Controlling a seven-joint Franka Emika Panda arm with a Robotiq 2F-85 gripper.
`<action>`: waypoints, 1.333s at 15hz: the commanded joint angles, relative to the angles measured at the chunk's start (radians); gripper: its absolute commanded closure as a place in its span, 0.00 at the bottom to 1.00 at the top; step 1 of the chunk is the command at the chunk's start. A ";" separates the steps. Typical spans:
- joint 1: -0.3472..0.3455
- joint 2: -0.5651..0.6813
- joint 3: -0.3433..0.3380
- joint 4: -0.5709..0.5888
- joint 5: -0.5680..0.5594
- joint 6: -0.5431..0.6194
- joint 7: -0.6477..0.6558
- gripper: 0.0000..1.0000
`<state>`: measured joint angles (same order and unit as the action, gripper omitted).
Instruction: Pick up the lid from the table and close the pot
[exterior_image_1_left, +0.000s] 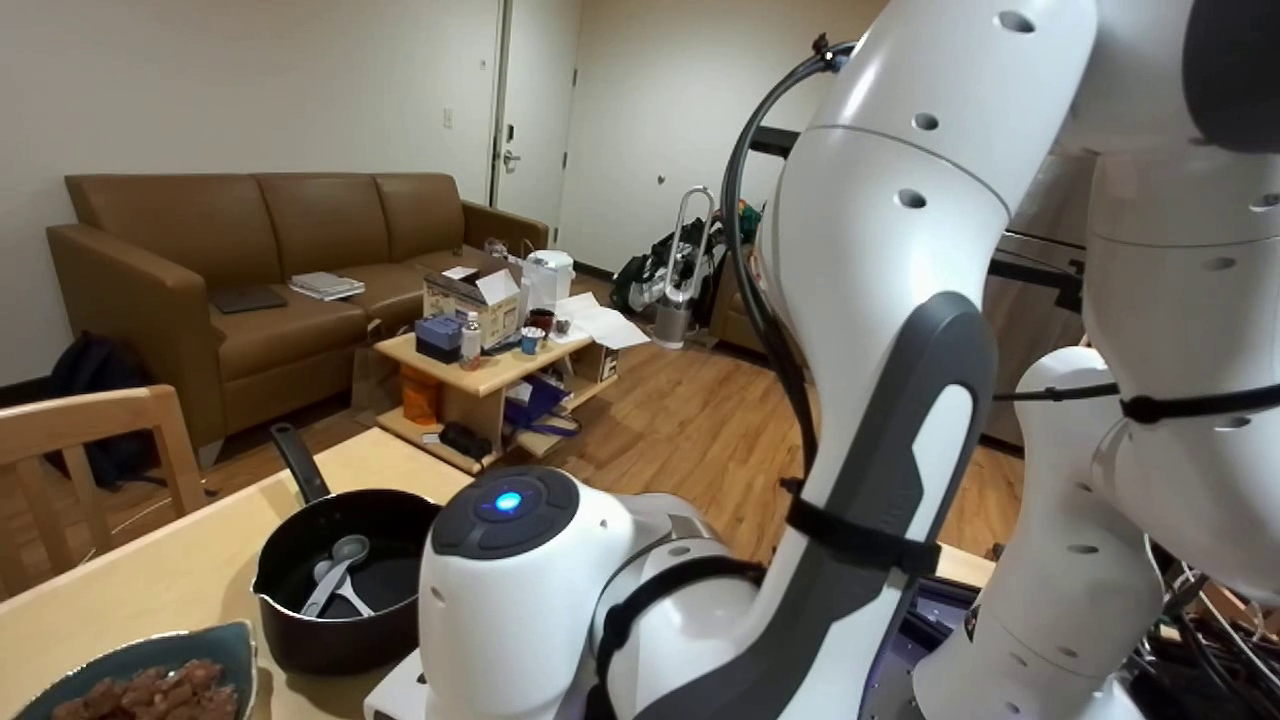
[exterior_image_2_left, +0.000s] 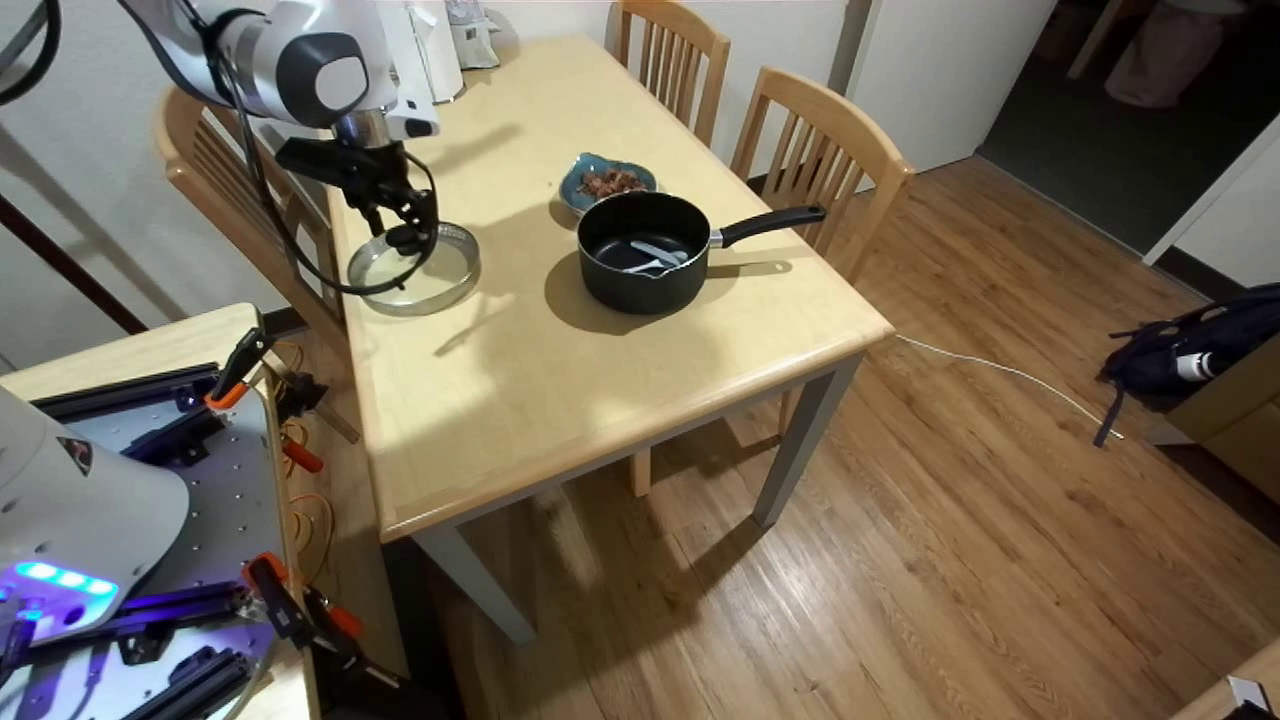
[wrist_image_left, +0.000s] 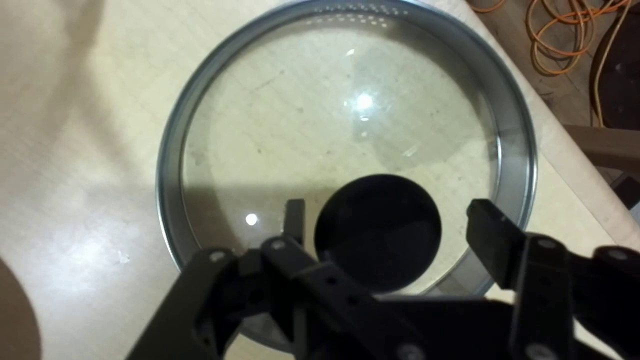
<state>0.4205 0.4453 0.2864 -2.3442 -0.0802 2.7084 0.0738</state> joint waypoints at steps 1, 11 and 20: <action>0.022 -0.003 -0.024 -0.017 -0.035 0.037 0.020 0.46; 0.151 -0.132 -0.203 -0.085 -0.232 0.081 0.223 0.66; 0.190 -0.339 -0.383 -0.135 -0.600 0.085 0.458 0.66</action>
<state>0.5932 0.2184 -0.0412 -2.4360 -0.5656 2.7756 0.4552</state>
